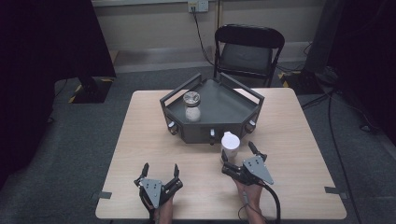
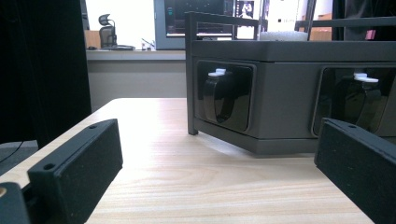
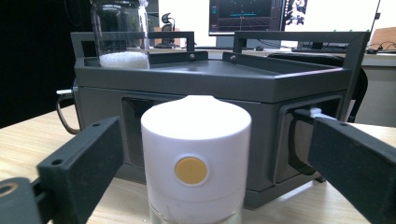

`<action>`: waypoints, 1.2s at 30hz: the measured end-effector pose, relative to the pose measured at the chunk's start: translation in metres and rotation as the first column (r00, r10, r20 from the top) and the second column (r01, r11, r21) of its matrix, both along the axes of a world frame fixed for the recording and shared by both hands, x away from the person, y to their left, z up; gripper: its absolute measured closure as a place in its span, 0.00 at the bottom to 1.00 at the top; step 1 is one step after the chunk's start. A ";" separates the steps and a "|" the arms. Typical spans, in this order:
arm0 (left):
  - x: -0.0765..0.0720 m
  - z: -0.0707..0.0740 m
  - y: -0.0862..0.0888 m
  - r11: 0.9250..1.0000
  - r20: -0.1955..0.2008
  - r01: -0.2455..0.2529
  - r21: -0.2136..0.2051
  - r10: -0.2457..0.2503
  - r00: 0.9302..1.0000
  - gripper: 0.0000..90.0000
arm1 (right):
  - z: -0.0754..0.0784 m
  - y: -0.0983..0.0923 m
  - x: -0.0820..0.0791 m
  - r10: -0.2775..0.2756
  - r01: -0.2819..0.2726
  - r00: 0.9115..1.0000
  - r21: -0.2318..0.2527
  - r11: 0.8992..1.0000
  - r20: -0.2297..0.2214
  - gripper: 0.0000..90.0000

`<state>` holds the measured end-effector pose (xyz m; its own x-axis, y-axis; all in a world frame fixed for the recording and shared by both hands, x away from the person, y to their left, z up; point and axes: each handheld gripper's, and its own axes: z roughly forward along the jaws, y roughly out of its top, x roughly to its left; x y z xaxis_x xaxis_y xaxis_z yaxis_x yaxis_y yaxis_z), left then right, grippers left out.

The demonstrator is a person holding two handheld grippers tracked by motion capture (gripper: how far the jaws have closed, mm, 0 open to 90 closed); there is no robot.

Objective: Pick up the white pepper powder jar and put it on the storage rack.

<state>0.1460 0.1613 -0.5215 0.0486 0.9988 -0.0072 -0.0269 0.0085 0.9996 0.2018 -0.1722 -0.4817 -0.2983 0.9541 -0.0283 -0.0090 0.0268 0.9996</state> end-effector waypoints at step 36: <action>0.000 0.000 0.000 1.000 0.000 -0.001 0.000 0.001 1.000 0.01 | -0.003 -0.003 0.028 0.075 -0.077 0.994 -0.024 0.997 -0.075 0.33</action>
